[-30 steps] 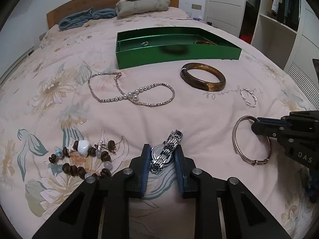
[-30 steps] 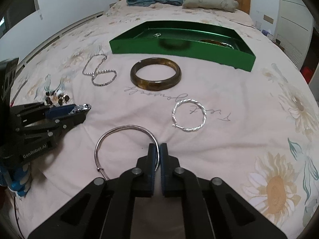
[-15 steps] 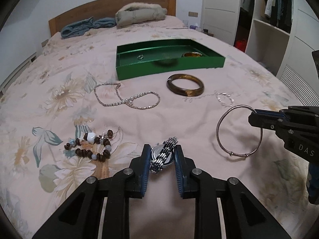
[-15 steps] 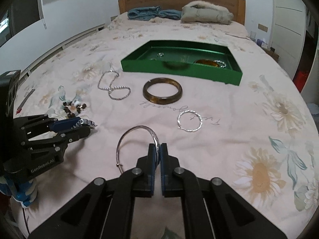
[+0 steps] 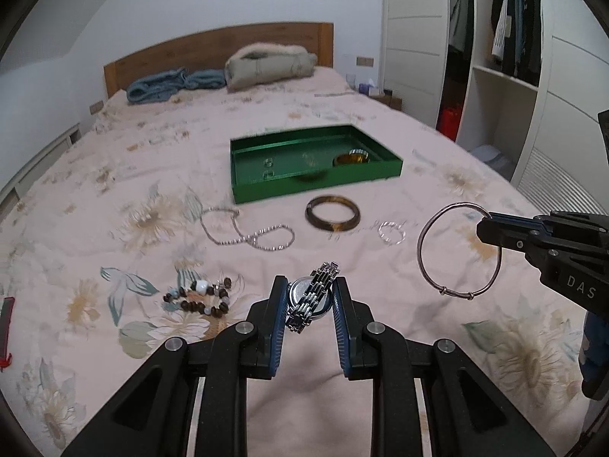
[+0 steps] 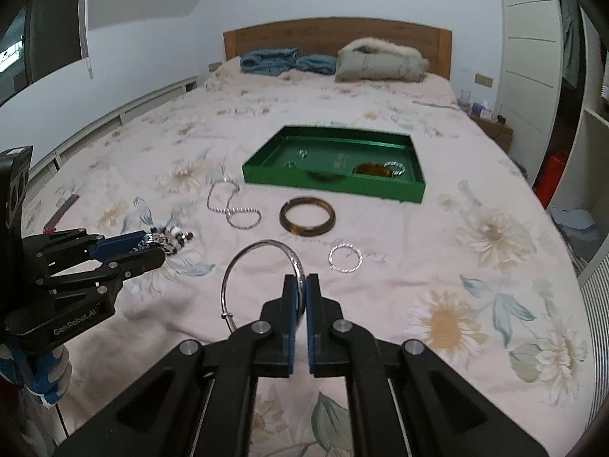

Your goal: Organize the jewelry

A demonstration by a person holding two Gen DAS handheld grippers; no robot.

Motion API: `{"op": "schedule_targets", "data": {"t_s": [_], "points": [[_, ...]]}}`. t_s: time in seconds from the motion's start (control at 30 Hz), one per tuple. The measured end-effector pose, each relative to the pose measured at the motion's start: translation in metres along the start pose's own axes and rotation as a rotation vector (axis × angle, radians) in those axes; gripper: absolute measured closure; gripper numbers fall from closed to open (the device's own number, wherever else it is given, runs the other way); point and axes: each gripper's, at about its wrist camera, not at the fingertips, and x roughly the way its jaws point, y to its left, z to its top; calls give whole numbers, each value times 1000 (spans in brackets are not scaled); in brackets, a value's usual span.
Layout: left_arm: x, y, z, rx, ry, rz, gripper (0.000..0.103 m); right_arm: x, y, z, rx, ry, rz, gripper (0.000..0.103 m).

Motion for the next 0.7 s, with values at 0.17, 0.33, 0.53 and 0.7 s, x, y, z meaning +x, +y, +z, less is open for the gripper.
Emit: {"op": "schedule_targets", "data": {"t_s": [0.17, 0.33, 0.53, 0.7], "points": [[-22, -10, 3, 12, -34, 5, 80, -29, -1, 4, 11, -47, -14, 99], [-39, -19, 13, 28, -74, 12, 80, -55, -6, 10, 24, -94, -29, 99], [-47, -26, 40, 42, -117, 21, 80, -79, -17, 29, 33, -154, -54, 99], [-44, -21, 82, 37, -145, 23, 80, -94, -30, 62, 37, -213, -82, 99]]}}
